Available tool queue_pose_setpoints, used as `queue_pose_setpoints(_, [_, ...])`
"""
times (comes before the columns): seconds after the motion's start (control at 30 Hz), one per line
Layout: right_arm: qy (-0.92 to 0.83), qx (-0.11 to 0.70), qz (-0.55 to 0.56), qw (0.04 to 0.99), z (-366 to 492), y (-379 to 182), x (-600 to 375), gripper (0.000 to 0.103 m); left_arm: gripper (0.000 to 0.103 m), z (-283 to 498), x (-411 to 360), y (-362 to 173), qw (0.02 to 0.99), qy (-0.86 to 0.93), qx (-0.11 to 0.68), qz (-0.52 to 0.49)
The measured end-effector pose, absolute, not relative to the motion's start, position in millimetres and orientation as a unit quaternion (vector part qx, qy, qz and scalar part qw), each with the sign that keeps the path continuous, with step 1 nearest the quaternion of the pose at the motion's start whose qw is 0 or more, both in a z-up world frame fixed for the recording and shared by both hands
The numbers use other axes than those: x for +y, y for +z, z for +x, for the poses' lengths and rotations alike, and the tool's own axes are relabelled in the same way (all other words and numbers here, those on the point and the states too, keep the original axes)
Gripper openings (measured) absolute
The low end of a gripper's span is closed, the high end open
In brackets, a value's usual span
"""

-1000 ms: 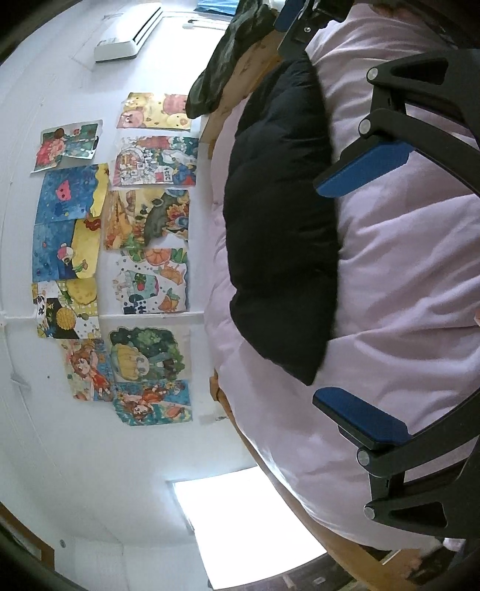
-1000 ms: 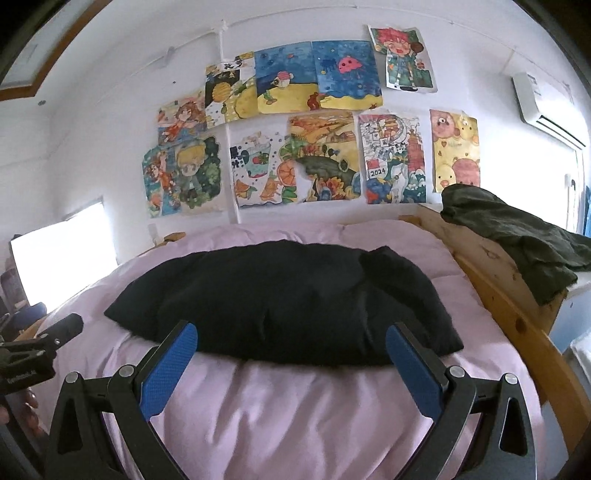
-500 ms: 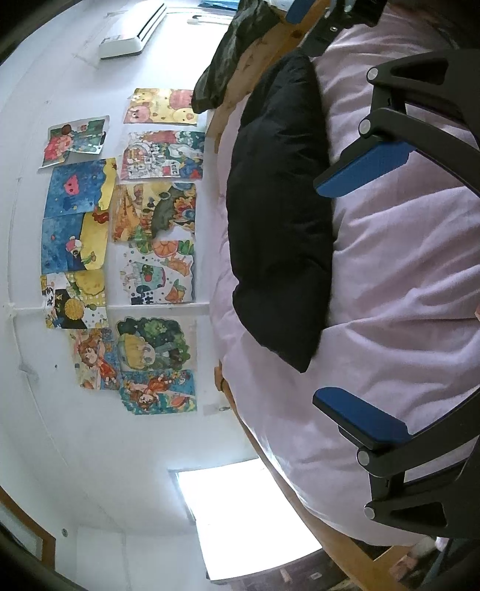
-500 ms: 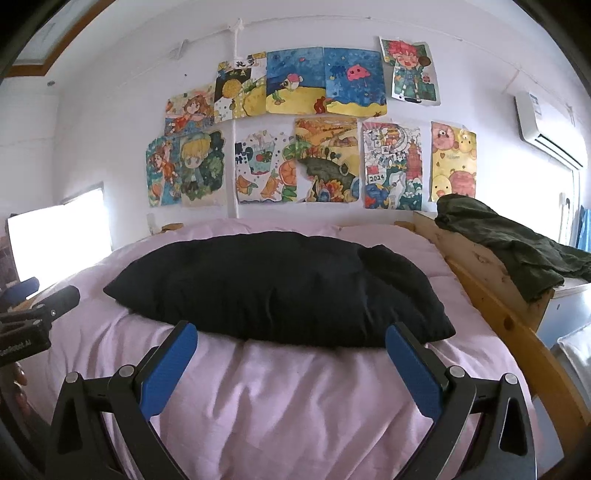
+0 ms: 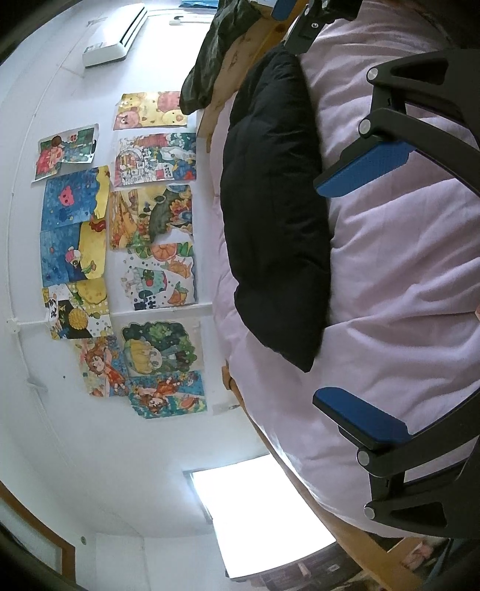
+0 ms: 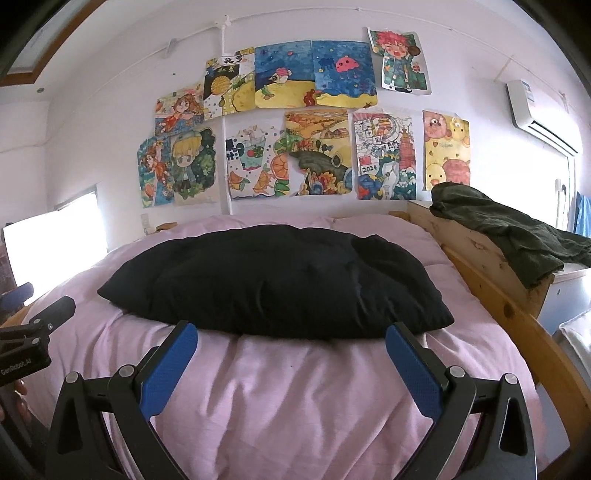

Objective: Fold large clothes

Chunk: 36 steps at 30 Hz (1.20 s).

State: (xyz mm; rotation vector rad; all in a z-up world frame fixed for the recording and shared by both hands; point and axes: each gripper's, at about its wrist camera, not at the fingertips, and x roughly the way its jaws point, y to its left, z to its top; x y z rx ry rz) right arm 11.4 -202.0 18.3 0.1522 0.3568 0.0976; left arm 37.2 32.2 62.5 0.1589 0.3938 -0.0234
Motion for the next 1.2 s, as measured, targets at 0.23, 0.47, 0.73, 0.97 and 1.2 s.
queue_pose_setpoints(0.23, [0.048,0.179,0.076,0.98,11,18,-201,0.103,0.101,36,31,63,0.978,-0.008,0.192,0.079])
queue_pose_setpoints(0.47, [0.052,0.181,0.073,0.979,13,17,-200,0.103,0.101,36,32,63,0.978,-0.008,0.192,0.078])
queue_pose_setpoints(0.73, [0.052,0.181,0.073,0.979,13,17,-202,0.103,0.101,36,35,64,0.978,-0.009,0.191,0.079])
queue_pose_setpoints(0.97, [0.053,0.181,0.073,0.979,13,17,-203,0.103,0.101,38,39,68,0.979,-0.007,0.188,0.082])
queue_pose_setpoints(1.2, [0.054,0.181,0.073,0.979,13,17,-204,0.103,0.101,39,42,68,0.979,-0.007,0.187,0.082])
